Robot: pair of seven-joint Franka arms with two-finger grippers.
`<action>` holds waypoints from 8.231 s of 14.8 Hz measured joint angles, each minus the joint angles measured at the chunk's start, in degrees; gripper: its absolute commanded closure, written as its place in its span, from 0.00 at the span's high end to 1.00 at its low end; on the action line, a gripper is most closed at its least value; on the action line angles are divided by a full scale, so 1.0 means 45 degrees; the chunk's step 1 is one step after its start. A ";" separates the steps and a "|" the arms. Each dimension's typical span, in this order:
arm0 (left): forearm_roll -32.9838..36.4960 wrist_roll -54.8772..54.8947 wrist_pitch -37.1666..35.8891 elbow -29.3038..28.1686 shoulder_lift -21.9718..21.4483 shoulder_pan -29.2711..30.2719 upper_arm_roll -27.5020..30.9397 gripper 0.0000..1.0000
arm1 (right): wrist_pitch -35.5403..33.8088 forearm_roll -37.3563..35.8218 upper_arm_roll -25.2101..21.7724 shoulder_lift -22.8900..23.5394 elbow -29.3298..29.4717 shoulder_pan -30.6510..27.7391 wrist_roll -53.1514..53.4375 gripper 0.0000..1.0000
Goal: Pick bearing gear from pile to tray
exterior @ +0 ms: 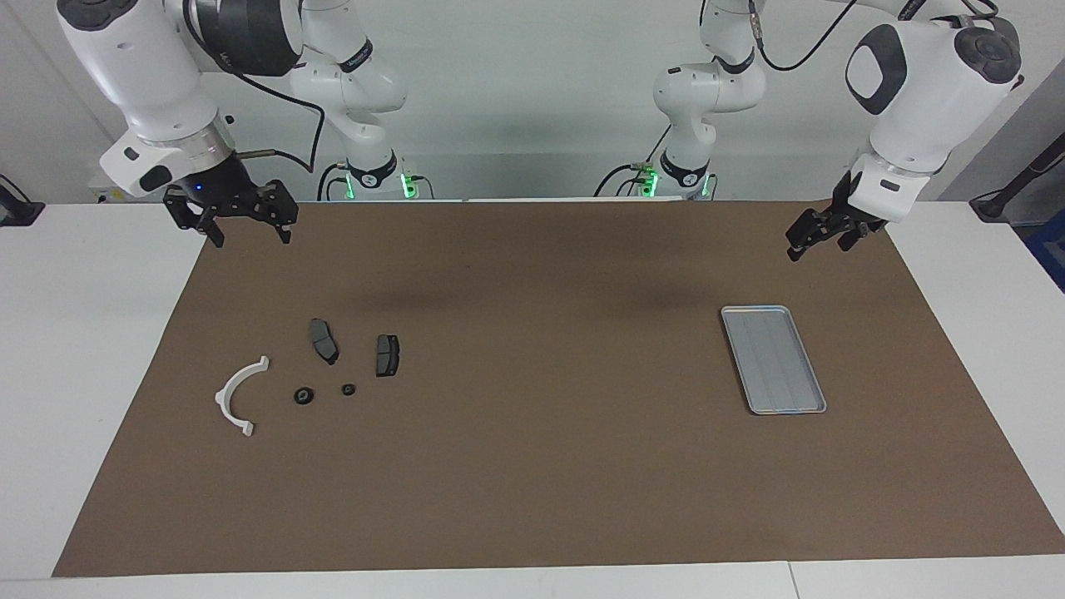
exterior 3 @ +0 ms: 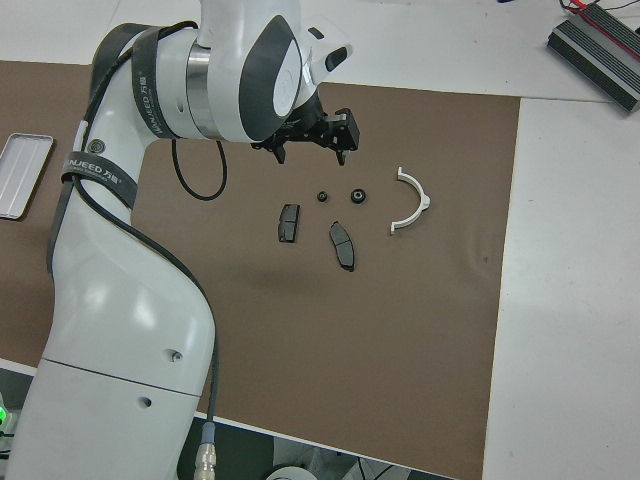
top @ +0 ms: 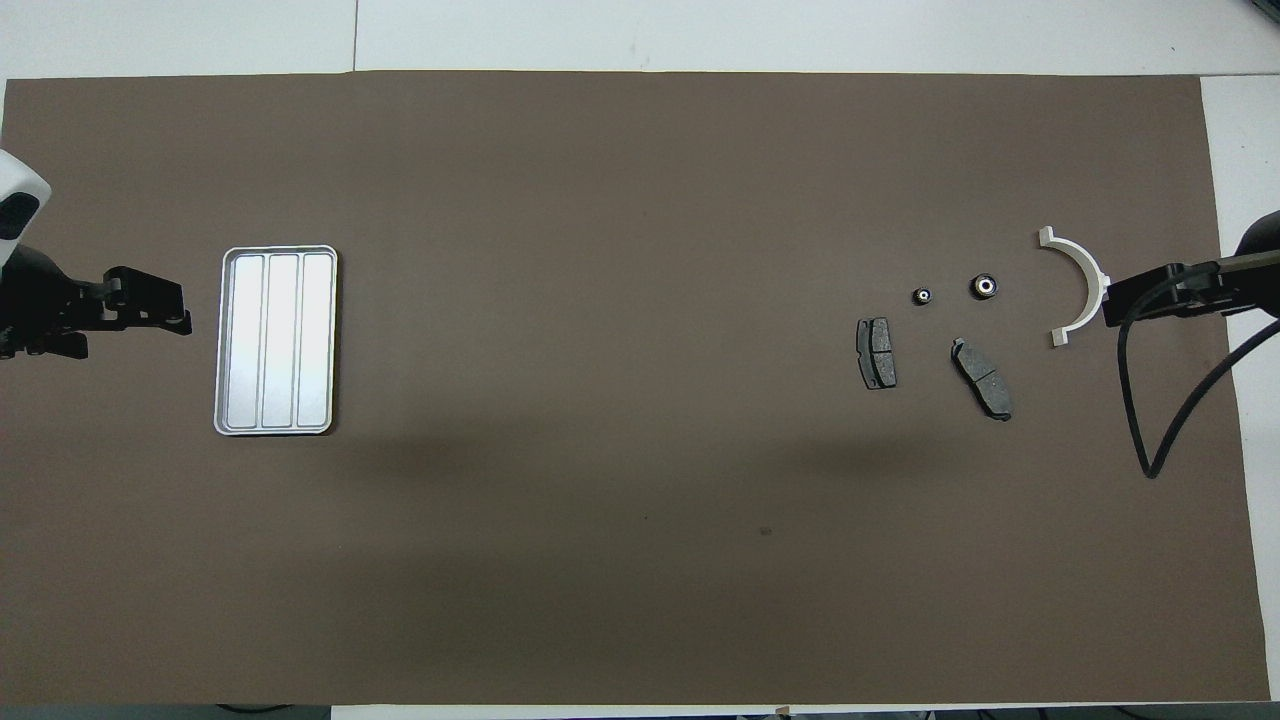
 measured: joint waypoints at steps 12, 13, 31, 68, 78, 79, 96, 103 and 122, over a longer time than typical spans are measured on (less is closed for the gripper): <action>0.0000 0.0000 0.0000 0.0000 0.0000 0.0000 0.0000 1.00 | 0.0467 0.0004 -0.0004 -0.0072 -0.0306 -0.0333 0.0337 1.00; 0.0000 0.0000 0.0000 0.0000 0.0000 0.0000 0.0000 1.00 | 0.0812 0.0005 -0.0004 -0.0068 -0.0368 -0.0333 0.0361 0.99; 0.0000 0.0000 0.0000 0.0000 0.0000 0.0000 0.0000 1.00 | 0.6507 0.0005 0.0058 0.4705 -0.1147 -0.0630 0.0278 0.97; 0.0000 0.0000 0.0000 0.0000 0.0000 0.0000 0.0000 1.00 | 0.8162 0.0003 0.0123 0.6041 -0.2081 -0.0331 -0.0151 0.73; 0.0000 0.0000 0.0000 0.0000 0.0000 0.0000 0.0000 1.00 | 0.8594 -0.0010 0.0042 0.5956 -0.2314 -0.0480 -0.0651 0.01; 0.0000 0.0000 0.0000 0.0000 0.0000 0.0000 0.0000 1.00 | 0.8594 -0.0011 0.0039 0.5954 -0.2314 -0.0483 -0.0651 0.00; 0.0000 0.0000 0.0001 0.0000 0.0000 0.0000 0.0000 1.00 | 0.3976 -0.0721 0.0415 0.5312 0.1948 0.5251 0.7717 0.00; 0.0000 0.0000 0.0001 0.0000 0.0000 0.0000 0.0000 1.00 | 0.4499 -0.0728 0.0424 0.5590 0.1548 0.7116 1.0156 0.00; 0.0000 0.0000 0.0001 0.0000 0.0000 0.0000 0.0000 1.00 | 0.8531 -0.0503 0.0395 0.6690 -0.0868 0.7525 1.0238 0.75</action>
